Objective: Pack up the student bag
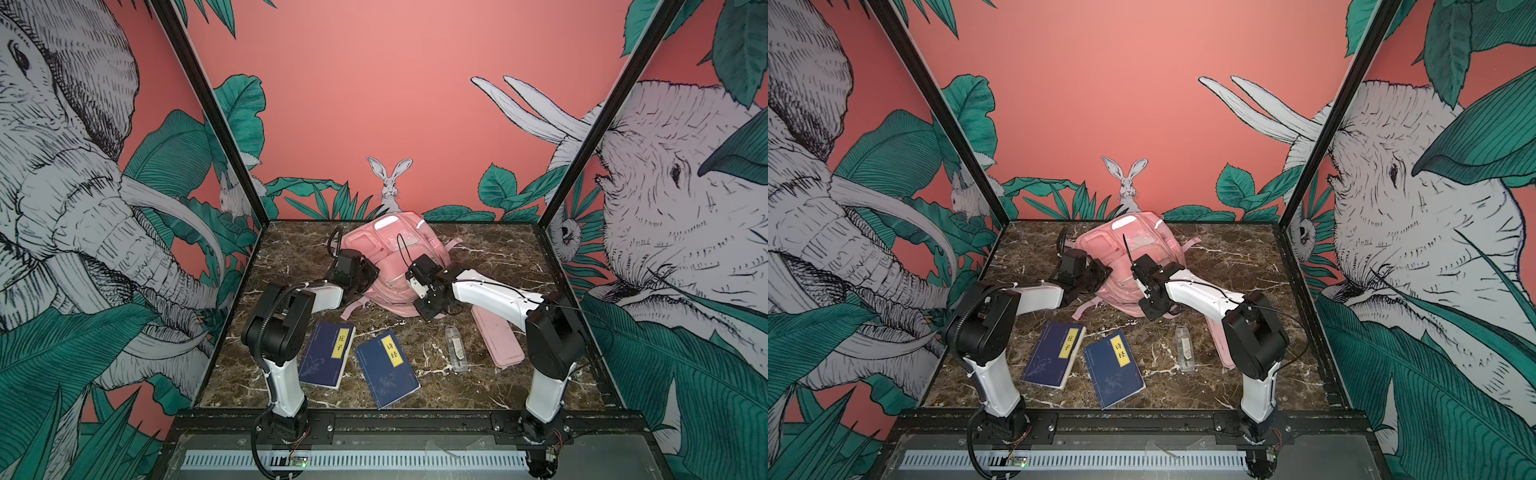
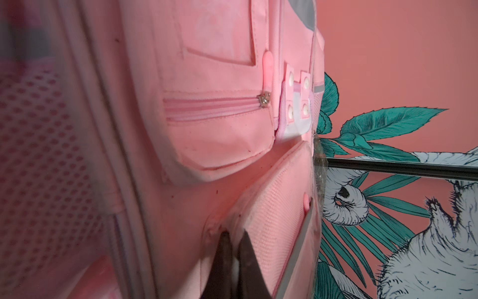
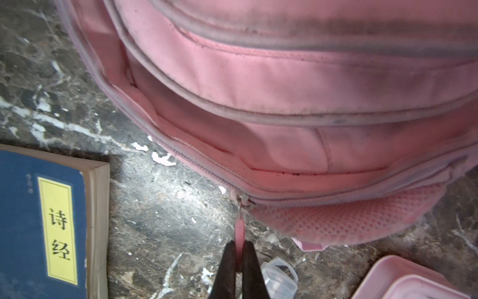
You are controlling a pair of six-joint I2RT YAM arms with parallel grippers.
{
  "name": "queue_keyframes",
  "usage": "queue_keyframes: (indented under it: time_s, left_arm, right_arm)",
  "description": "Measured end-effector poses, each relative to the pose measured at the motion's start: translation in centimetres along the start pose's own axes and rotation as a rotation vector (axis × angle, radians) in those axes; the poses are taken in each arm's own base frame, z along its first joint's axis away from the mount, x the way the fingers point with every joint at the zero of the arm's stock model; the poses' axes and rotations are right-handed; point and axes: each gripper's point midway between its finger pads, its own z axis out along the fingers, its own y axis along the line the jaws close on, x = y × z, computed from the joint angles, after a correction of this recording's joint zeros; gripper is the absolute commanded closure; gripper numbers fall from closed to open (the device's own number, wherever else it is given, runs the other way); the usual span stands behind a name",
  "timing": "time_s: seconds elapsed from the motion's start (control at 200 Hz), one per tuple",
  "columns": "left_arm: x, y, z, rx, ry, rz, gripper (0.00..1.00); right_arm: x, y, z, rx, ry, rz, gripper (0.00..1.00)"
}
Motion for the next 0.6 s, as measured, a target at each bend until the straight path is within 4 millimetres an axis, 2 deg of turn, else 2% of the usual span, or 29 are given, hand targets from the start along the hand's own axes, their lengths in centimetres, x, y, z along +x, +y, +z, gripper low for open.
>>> queue_keyframes:
  time_s: [0.155, 0.415, 0.565, 0.6]
  left_arm:
    - [-0.1, 0.0, 0.1, 0.0, -0.004, -0.002, 1.0]
    - [-0.1, -0.1, 0.1, 0.007, -0.006, -0.001, 1.0]
    - [-0.2, -0.2, 0.1, 0.005, -0.009, 0.005, 1.0]
    - [-0.2, -0.2, 0.1, -0.001, -0.006, 0.014, 0.94]
  right_arm:
    - [-0.9, 2.1, 0.9, -0.06, 0.0, 0.0, 1.0]
    - [-3.5, 5.7, 2.4, -0.18, -0.031, 0.037, 1.0]
    - [-4.3, 6.3, 2.8, -0.21, -0.051, 0.084, 1.0]
    - [-4.4, 6.2, 2.9, -0.211, -0.059, 0.093, 1.0]
